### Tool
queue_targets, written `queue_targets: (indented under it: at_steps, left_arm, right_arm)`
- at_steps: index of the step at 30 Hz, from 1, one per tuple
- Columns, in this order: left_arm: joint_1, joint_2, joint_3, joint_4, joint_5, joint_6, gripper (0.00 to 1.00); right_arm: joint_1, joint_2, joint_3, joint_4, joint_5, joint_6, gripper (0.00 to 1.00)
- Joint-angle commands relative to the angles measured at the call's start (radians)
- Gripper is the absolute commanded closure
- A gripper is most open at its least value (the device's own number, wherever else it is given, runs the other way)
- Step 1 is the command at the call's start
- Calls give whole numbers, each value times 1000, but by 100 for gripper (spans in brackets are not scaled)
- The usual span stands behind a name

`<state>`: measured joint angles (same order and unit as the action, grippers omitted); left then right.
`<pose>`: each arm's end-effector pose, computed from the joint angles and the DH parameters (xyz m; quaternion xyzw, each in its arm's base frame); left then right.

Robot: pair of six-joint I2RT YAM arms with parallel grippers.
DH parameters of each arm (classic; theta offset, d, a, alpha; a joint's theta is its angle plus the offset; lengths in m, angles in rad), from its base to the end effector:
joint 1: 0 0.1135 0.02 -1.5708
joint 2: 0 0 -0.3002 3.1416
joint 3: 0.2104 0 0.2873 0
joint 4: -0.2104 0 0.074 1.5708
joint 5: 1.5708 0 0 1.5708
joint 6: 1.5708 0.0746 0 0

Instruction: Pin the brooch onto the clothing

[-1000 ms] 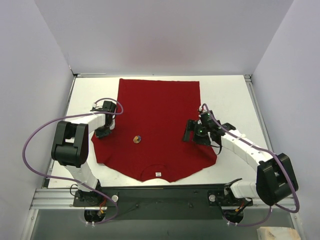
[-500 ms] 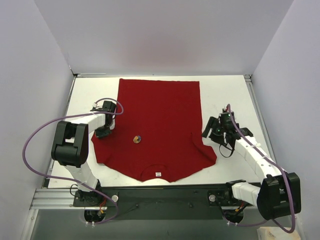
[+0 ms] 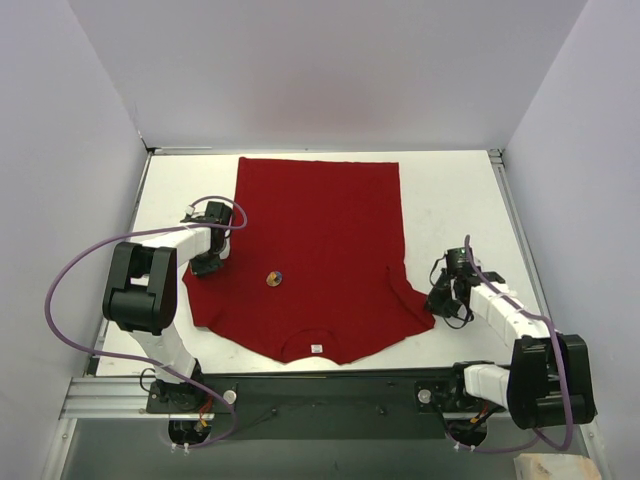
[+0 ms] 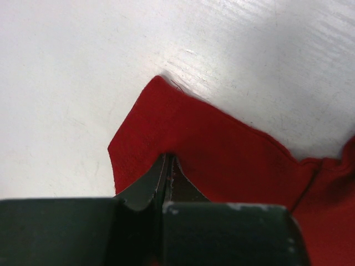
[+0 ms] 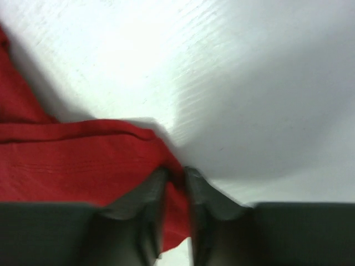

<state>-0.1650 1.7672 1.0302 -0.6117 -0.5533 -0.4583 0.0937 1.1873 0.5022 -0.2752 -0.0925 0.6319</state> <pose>0.3588 -0.0200 0.1294 -0.1696 0.9414 0.2257 0.1847 0.2465 0.0301 0.1391 0.2399 0.9222 0.1478 0.2650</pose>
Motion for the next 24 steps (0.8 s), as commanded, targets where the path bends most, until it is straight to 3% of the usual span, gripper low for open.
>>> queue_targets:
  at_steps: [1, 2, 5, 16, 24]
  left_arm:
    - [-5, 20, 10, 18, 39, -3, 100]
    - [-7, 20, 10, 17, 39, -3, 100]
    - [-7, 20, 7, 17, 38, -3, 100]
    - [-7, 15, 4, 15, 39, -8, 100]
    - [-8, 15, 1, 9, 42, -13, 100]
  right_arm:
    - [-29, 26, -22, -4, -27, 14, 88]
    - [-41, 29, -25, -1, -48, 15, 97]
    - [-54, 0, -30, -2, -41, 28, 100]
    - [-155, -288, -59, -84, 132, 60, 100]
    - [-252, -419, -125, -96, 140, 101, 98]
